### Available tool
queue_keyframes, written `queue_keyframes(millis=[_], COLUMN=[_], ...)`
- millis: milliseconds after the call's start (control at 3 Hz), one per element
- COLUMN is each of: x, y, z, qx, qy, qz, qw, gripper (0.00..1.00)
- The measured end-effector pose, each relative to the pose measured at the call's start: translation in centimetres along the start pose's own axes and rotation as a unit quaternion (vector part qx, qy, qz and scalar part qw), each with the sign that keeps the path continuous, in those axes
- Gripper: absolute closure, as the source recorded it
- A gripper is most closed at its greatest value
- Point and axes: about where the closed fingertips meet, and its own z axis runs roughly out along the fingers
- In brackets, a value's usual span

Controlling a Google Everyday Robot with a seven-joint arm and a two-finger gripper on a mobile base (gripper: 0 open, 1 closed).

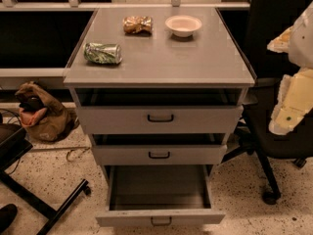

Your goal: Close bottom drawer

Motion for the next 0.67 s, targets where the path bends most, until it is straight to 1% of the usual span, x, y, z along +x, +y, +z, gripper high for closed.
queue_keyframes(millis=[333,667], x=[0.0,-0.1], y=[0.0,0.8], z=[0.0,3.2], qx=[0.0,-0.014], qy=[0.0,-0.009], qz=[0.0,0.01], qw=[1.0,0.9998], gripper=[0.0,0.0])
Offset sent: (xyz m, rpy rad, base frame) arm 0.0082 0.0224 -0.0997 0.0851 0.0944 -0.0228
